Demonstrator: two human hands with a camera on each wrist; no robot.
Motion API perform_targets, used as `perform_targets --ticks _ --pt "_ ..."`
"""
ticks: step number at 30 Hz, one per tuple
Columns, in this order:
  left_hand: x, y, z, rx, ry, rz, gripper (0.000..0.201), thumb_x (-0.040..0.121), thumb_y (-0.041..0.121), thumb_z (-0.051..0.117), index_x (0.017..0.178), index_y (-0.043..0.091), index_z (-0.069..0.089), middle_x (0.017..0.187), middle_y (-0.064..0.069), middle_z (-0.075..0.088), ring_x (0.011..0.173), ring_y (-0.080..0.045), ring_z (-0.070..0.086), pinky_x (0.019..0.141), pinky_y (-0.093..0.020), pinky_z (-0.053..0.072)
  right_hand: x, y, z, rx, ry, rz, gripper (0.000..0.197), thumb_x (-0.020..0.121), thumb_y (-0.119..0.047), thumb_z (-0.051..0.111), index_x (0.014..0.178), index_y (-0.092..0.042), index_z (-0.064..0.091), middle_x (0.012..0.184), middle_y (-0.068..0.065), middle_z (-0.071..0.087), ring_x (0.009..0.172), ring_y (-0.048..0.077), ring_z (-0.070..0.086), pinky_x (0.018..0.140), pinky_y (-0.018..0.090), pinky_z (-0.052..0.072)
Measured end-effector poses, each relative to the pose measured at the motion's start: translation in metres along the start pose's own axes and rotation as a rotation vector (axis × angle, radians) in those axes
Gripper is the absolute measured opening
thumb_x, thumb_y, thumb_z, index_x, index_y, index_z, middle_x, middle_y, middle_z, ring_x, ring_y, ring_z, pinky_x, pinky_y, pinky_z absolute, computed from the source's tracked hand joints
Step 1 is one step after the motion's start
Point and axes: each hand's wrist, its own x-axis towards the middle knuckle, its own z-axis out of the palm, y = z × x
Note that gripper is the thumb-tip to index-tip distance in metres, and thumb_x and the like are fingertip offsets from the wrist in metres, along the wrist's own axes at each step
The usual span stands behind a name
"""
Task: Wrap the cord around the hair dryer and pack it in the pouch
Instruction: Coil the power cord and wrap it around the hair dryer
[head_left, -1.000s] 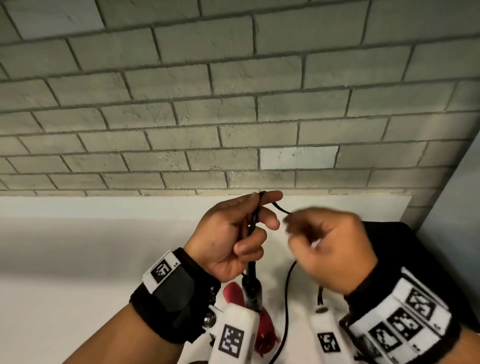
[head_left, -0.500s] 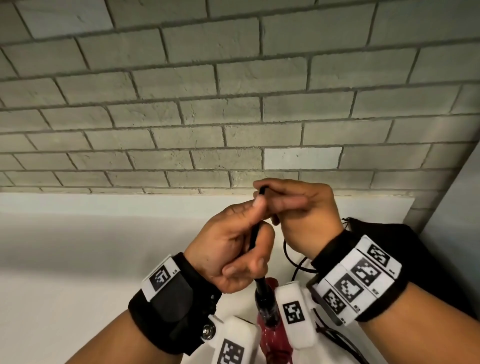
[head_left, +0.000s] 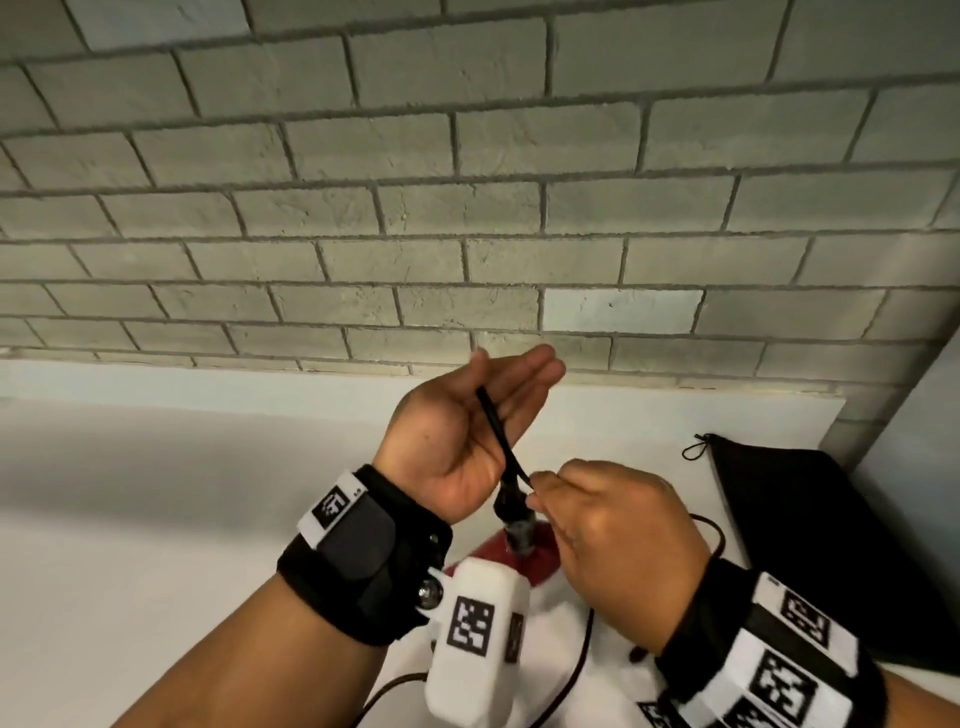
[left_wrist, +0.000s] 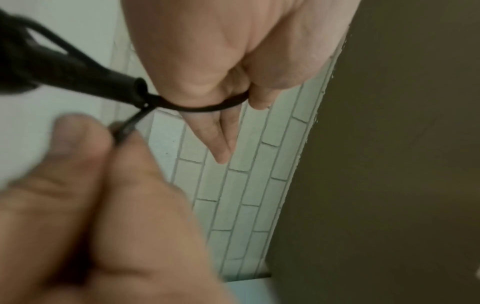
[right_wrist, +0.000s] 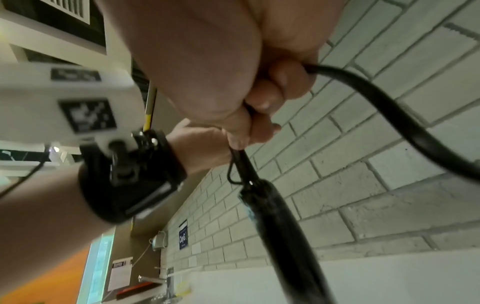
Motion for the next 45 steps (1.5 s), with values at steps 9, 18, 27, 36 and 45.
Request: perform_targets --ticks 9,18,27,36,45 --pt "-0.012 -0.032 0.006 0.888 -0.163 0.065 0.046 0.098 0.015 0.04 0.066 0.022 0.073 0.062 -0.003 0.071 0.058 -0.024 0.066 0.051 -0.026 0.049 0.031 0.003 -0.068 0.21 -0.214 -0.167 0.018 0.082 -0.036 0.057 0.07 -0.025 0.063 0.07 -0.012 0.061 0.063 0.016 0.062 0.054 0.039 0.053" --pt "-0.022 -0.008 0.008 0.585 -0.426 -0.13 0.048 0.094 0.031 0.04 0.078 -0.004 0.069 0.038 -0.001 0.024 0.029 -0.005 0.018 0.037 -0.013 0.018 0.041 0.03 -0.07 0.991 -0.089 0.033 0.004 0.081 -0.001 0.068 0.085 0.0 0.066 0.066 0.022 0.065 0.055 0.021 0.064 0.063 0.035 0.055" --pt "-0.025 0.009 -0.003 0.352 -0.584 -0.176 0.048 0.093 0.032 0.053 0.104 -0.012 0.066 0.033 0.001 0.028 0.026 -0.012 0.013 0.037 -0.018 0.016 0.036 0.012 -0.035 1.044 0.078 0.114 0.018 0.092 -0.008 0.059 0.096 -0.011 0.076 0.071 -0.023 0.071 0.06 -0.001 0.059 0.059 0.011 0.043" --pt "-0.006 0.007 0.004 0.149 -0.05 0.125 0.036 0.1 0.026 0.037 0.124 0.002 0.049 0.095 -0.014 0.076 0.041 -0.01 0.049 0.044 -0.018 0.043 0.007 -0.003 -0.001 0.219 0.053 0.094 0.006 0.079 -0.01 0.067 0.079 -0.016 0.065 0.059 -0.003 0.061 0.05 0.016 0.057 0.048 0.018 0.04" --pt "-0.012 -0.025 0.007 0.93 -0.101 0.1 0.022 0.082 0.015 0.051 0.065 0.012 0.065 0.054 -0.01 0.057 0.048 -0.021 0.05 0.046 -0.026 0.04 0.029 -0.006 -0.064 0.015 -0.111 -0.13 0.02 0.079 -0.039 0.055 0.069 -0.023 0.062 0.068 -0.007 0.061 0.06 0.019 0.061 0.048 0.029 0.044"
